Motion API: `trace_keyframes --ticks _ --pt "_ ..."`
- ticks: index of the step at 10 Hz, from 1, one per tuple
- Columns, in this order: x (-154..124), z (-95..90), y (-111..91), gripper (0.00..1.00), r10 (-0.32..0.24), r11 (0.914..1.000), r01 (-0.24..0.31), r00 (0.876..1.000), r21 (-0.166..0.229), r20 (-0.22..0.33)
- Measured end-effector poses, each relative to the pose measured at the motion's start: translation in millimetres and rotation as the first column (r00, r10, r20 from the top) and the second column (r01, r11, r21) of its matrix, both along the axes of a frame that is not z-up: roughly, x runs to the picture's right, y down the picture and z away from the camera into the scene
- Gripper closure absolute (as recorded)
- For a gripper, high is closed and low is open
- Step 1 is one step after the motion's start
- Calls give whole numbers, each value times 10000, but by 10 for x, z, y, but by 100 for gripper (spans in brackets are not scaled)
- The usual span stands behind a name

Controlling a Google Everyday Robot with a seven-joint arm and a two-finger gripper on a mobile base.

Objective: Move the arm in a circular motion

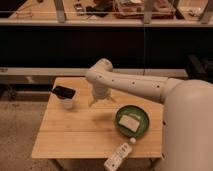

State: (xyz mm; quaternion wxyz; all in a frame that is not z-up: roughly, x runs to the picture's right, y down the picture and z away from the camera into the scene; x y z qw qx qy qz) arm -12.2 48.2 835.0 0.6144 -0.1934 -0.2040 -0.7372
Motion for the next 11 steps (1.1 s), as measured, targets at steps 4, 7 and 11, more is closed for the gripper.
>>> trace_keyframes --ticks 4,7,11 --pt "840 86 -796 20 597 9953 -460 9843 848 -1664" --pt "1818 -362 -720 20 2090 9774 -1849 9170 1020 -3398" --pt "2545 -1383 359 20 4905 8583 -4987 7288 1204 -4778"
